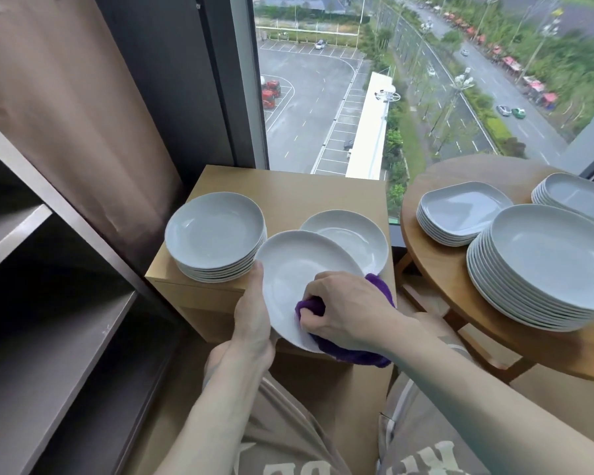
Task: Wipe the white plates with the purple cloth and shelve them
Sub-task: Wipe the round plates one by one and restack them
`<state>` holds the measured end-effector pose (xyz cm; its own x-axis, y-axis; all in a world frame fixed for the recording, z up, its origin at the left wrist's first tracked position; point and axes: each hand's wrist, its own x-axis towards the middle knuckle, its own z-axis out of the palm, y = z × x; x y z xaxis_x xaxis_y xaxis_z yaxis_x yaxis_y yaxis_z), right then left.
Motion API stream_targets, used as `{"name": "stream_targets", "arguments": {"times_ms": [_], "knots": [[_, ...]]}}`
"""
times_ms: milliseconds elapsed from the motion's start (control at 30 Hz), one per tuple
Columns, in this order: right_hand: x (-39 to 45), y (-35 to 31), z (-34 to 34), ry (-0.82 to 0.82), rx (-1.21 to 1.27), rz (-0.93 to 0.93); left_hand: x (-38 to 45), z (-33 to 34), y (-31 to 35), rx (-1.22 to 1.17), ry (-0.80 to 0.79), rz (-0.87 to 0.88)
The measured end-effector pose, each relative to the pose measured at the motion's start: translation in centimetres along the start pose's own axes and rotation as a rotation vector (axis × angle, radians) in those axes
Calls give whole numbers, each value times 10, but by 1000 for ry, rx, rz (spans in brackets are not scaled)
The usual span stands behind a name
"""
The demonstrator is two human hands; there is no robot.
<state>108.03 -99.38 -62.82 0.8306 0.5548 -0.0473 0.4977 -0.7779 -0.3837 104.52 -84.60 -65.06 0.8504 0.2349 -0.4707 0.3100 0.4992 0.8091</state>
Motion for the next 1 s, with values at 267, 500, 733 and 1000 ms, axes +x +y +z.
{"name": "stream_targets", "arguments": {"times_ms": [267, 500, 733, 1000], "knots": [[-19, 36, 10, 79, 228, 221, -1, -5, -5, 129, 65, 157], [-17, 45, 12, 367, 598, 320, 6, -11, -6, -137, 256, 152], [-4, 41, 10, 384, 872, 308, 29, -31, 22, -323, 286, 175], [23, 29, 8, 383, 918, 206, 58, -42, 36, -390, 357, 153]]}}
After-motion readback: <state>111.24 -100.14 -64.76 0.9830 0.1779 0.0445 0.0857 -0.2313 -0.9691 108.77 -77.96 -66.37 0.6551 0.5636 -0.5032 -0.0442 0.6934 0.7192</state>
